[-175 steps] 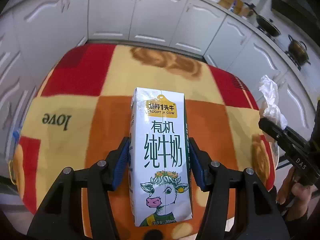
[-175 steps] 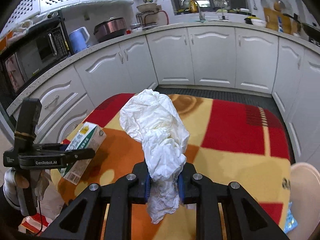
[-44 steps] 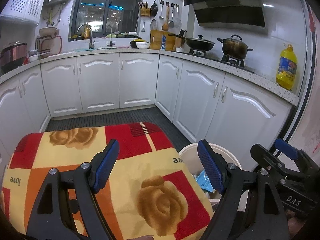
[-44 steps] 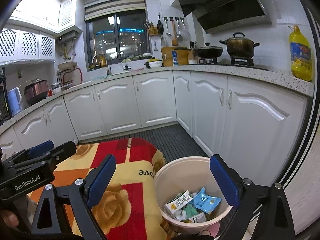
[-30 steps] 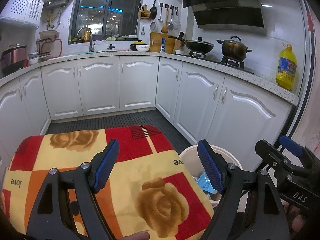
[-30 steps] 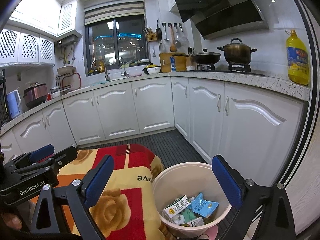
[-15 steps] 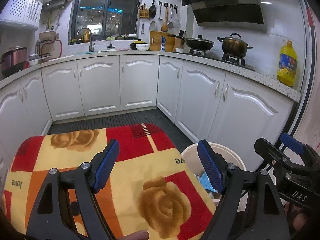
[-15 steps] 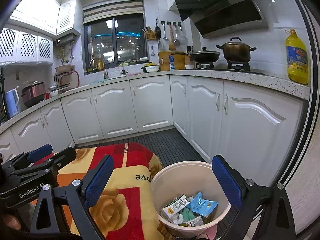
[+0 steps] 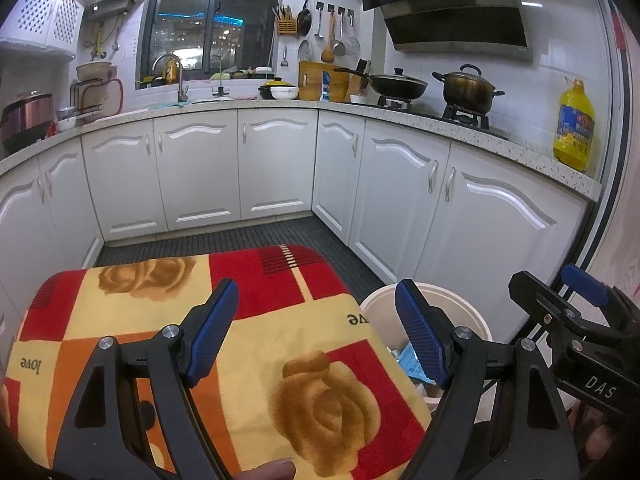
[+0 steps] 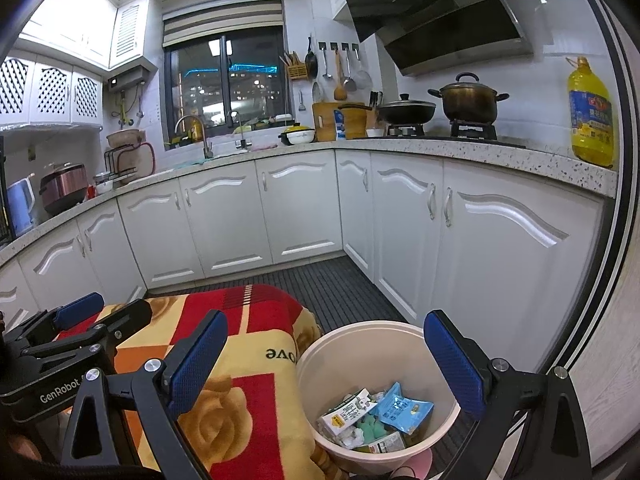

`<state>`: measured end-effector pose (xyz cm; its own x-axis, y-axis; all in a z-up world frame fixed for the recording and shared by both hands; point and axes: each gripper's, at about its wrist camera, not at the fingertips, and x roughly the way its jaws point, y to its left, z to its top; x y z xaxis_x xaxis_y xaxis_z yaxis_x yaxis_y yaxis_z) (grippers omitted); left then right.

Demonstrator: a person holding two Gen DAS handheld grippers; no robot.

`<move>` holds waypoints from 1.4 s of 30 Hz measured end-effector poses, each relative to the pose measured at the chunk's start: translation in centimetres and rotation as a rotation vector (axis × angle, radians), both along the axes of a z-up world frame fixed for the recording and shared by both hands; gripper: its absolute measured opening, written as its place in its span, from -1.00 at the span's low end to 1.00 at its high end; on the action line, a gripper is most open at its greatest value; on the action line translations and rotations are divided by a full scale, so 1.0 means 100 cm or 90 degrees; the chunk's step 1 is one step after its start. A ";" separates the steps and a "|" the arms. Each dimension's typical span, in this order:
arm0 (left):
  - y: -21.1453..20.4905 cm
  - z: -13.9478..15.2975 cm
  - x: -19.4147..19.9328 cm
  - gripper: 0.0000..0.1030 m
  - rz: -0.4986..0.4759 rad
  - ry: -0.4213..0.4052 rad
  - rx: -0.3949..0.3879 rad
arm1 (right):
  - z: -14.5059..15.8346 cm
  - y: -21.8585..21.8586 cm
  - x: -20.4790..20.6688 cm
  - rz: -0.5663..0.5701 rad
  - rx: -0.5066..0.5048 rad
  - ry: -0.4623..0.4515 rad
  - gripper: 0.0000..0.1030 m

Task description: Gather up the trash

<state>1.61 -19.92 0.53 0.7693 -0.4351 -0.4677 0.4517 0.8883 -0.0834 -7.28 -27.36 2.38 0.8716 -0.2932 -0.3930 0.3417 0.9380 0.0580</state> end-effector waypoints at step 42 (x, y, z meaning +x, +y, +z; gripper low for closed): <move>0.005 -0.005 0.000 0.55 -0.006 -0.010 0.024 | -0.007 -0.013 0.002 -0.004 0.021 0.011 0.89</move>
<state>1.64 -19.42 -0.01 0.7725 -0.4250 -0.4718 0.4617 0.8860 -0.0422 -7.10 -28.68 1.70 0.8627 -0.2854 -0.4175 0.3487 0.9336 0.0821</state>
